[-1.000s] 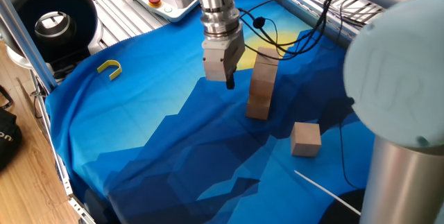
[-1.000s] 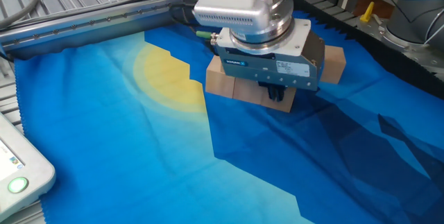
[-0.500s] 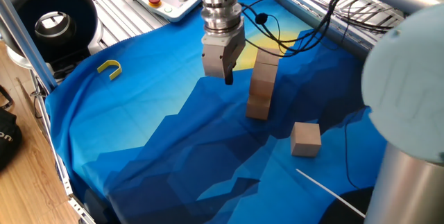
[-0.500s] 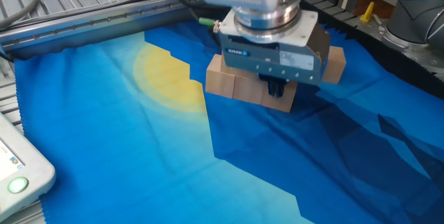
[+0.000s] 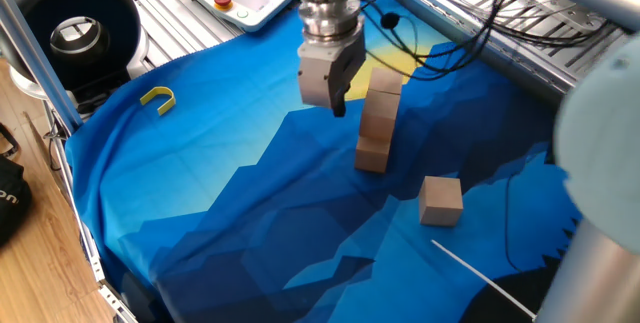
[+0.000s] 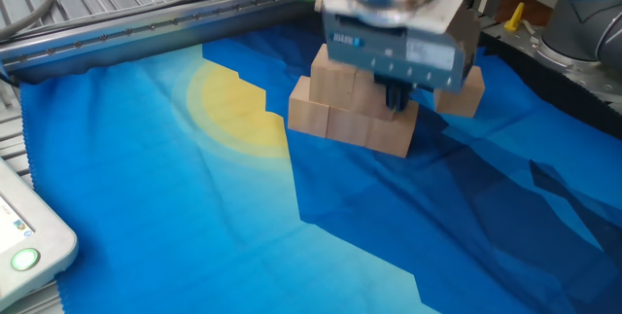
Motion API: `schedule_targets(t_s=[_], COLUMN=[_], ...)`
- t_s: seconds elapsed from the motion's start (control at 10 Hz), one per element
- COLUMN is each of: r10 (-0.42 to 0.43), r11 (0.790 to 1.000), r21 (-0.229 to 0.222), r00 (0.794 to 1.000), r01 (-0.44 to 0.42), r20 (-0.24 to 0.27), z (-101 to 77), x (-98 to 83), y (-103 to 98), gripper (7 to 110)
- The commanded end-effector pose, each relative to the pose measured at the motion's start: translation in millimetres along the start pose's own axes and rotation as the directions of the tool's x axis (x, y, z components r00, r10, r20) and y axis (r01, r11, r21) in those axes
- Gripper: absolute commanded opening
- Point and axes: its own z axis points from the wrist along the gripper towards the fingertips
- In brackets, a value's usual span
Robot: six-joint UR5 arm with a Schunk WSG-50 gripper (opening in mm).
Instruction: Stack the blocks into a pyramid shape
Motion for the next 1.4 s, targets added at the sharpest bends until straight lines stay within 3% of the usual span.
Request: schedule_targets(t_s=[0.0,0.1,0.2,0.3,0.4,0.7,0.9,1.0,1.1,1.2,1.3], r10=[0.042,-0.015,0.009,0.031,0.024,0.017,0.001,-0.005,-0.023,-0.045,-0.055], r11=[0.998,1.0,1.0,0.999,0.998,0.997,0.993,0.993,0.992,0.996,0.997], r21=[0.041,0.014,0.004,0.031,0.06,0.069,0.117,0.121,0.124,0.079,0.063], r00=[0.998,0.977,0.975,0.979,0.983,0.983,0.987,0.989,0.986,0.979,0.975], r01=[-0.045,0.013,-0.01,-0.038,-0.036,-0.03,-0.02,-0.013,0.002,0.029,0.042], r20=[0.054,0.211,0.222,0.204,0.182,0.185,0.158,0.147,0.166,0.2,0.217], z=[-61.2,-65.1,-64.2,-61.0,-57.3,-49.9,-47.5,-45.2,-41.4,-37.4,-37.4], x=[5.4,-32.5,-38.2,-39.0,-39.6,-64.8,-67.2,-68.9,-84.2,-105.3,-111.8], y=[1,-7,-11,-19,-23,-26,-41,-43,-46,-35,-30], gripper=[7,7,7,7,7,7,7,7,7,7,7])
